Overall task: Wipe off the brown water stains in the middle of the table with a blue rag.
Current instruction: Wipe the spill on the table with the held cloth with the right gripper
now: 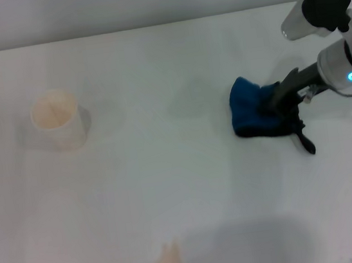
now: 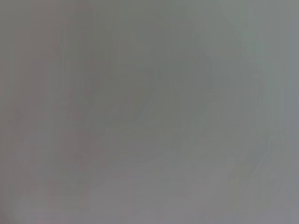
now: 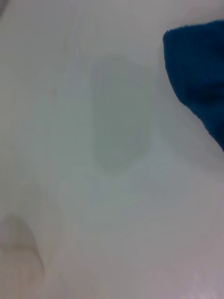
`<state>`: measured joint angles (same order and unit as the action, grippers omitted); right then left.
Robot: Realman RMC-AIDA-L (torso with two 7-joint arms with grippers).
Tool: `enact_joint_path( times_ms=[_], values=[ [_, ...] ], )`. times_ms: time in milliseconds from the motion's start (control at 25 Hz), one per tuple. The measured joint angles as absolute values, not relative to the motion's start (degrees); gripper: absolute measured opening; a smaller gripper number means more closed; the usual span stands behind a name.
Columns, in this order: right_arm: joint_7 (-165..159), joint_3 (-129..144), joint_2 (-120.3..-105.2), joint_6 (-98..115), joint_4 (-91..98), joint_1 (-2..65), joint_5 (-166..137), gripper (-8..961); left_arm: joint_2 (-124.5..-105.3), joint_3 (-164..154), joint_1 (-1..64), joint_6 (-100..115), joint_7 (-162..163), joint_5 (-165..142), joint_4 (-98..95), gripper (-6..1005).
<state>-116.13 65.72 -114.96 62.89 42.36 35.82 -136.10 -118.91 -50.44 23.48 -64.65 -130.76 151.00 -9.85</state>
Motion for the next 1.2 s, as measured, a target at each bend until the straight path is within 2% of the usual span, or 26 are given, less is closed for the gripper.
enact_joint_path(
  times_ms=[360, 1200],
  values=[
    [-115.1, 74.9, -115.64, 74.7, 43.5, 35.5, -128.6, 69, -118.91, -50.4, 23.8, -64.5, -130.9, 151.0, -9.9, 887],
    [-109.4, 98.8, -116.11, 81.8, 43.9, 35.5, -108.1, 69, -118.96, -50.4, 25.5, -64.4, -130.9, 151.5, -10.0, 888]
  ],
)
